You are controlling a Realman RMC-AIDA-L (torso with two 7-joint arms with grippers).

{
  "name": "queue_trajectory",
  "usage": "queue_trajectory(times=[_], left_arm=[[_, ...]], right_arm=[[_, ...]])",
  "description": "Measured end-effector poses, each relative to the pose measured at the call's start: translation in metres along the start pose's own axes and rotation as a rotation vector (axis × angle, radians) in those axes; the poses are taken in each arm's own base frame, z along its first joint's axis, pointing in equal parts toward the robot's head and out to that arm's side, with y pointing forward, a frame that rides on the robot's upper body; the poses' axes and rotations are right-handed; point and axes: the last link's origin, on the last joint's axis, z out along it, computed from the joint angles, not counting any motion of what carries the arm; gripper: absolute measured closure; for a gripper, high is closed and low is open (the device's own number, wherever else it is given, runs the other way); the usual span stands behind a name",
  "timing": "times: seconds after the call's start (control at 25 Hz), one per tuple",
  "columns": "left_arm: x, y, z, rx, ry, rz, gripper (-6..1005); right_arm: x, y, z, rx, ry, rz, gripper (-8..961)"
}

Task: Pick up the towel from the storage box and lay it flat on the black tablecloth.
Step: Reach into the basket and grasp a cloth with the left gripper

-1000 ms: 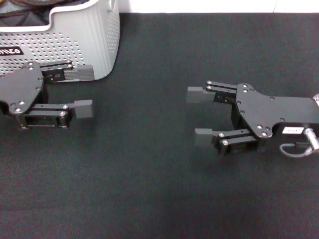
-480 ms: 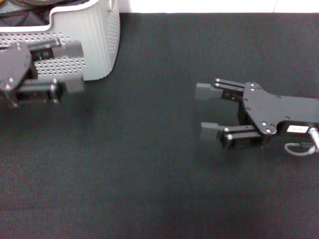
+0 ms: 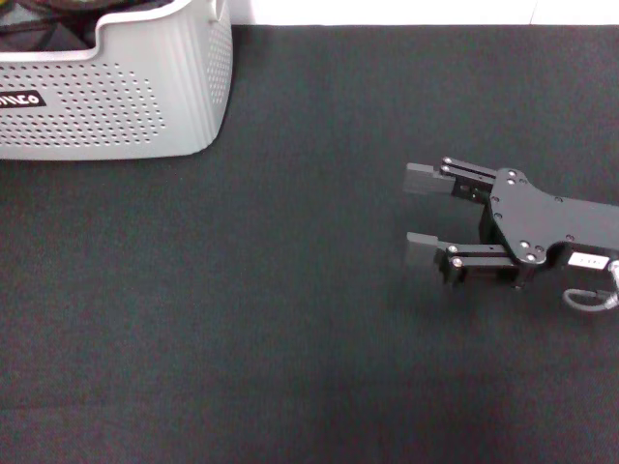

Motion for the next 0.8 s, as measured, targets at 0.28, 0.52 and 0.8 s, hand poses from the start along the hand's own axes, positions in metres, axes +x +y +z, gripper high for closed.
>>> queue_trajectory(times=[0.28,0.52,0.8], left_arm=[[0.018,-0.027,0.013,0.317,-0.139,-0.001,182],[0.008,-0.041,0.044,0.404,-0.230,-0.022,182],[-0.002,-0.054,0.068,0.444,-0.303,-0.045,182]], right_arm=[[0.008,0.000,-0.005,0.060,-0.012,-0.004,82],[0.010,-0.003,-0.005,0.076,0.001,-0.005,82],[0.012,-0.003,-0.006,0.085,0.005,-0.002,83]])
